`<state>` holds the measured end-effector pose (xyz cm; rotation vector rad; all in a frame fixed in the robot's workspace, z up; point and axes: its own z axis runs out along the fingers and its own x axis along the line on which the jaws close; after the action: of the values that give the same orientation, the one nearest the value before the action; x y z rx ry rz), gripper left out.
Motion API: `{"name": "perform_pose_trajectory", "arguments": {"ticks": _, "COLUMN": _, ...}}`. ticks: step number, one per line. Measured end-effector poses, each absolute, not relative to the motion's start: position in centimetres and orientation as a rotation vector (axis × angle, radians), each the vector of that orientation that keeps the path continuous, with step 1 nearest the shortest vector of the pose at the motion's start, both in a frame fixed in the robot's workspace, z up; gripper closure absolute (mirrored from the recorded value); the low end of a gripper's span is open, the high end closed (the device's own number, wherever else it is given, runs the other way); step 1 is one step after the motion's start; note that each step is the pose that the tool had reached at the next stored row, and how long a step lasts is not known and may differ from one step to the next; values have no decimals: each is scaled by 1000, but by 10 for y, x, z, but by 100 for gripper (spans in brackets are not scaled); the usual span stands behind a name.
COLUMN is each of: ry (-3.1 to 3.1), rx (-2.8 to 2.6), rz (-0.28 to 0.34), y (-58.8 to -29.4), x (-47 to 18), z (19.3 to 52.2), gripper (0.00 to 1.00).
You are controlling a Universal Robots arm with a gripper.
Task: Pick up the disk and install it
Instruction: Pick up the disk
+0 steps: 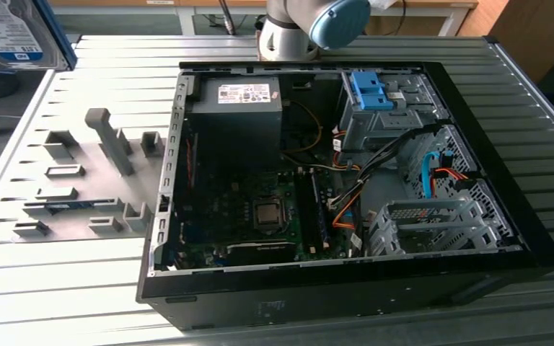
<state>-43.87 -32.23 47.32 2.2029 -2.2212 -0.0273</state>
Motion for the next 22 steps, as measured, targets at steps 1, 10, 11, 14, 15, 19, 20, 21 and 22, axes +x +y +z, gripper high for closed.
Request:
{"name": "perform_pose_trajectory", "arguments": {"ticks": 1, "ry": -2221, "rx": 2203, "rz": -27, "y": -322, "x": -439, "z": 474, "gripper": 63}}
{"name": "perform_pose_trajectory", "arguments": {"ticks": 10, "ry": -2221, "rx": 2203, "rz": -27, "y": -322, "x": -439, "z": 485, "gripper": 63}}
{"name": "perform_pose_trajectory", "arguments": {"ticks": 11, "ry": -2221, "rx": 2203, "rz": -27, "y": -322, "x": -439, "z": 486, "gripper": 63}}
{"name": "perform_pose_trajectory", "arguments": {"ticks": 14, "ry": -2221, "rx": 2203, "rz": -27, "y": -322, "x": -439, "z": 488, "gripper": 63}}
{"name": "perform_pose_trajectory", "arguments": {"ticks": 15, "ry": -2221, "rx": 2203, "rz": -27, "y": -322, "x": -439, "z": 488, "gripper": 63}}
{"name": "perform_pose_trajectory", "arguments": {"ticks": 19, "ry": -2221, "rx": 2203, "rz": -27, "y": -326, "x": -439, "z": 488, "gripper": 63}}
{"name": "perform_pose_trajectory", "arguments": {"ticks": 20, "ry": -2221, "rx": 2203, "rz": -27, "y": -328, "x": -439, "z": 488, "gripper": 63}}
{"name": "perform_pose_trajectory", "arguments": {"ticks": 21, "ry": -2221, "rx": 2203, "rz": -27, "y": -330, "x": -439, "z": 489, "gripper": 63}}
{"name": "perform_pose_trajectory", "arguments": {"ticks": 22, "ry": -2221, "rx": 2203, "rz": -27, "y": -331, "x": -439, "z": 488, "gripper": 63}}
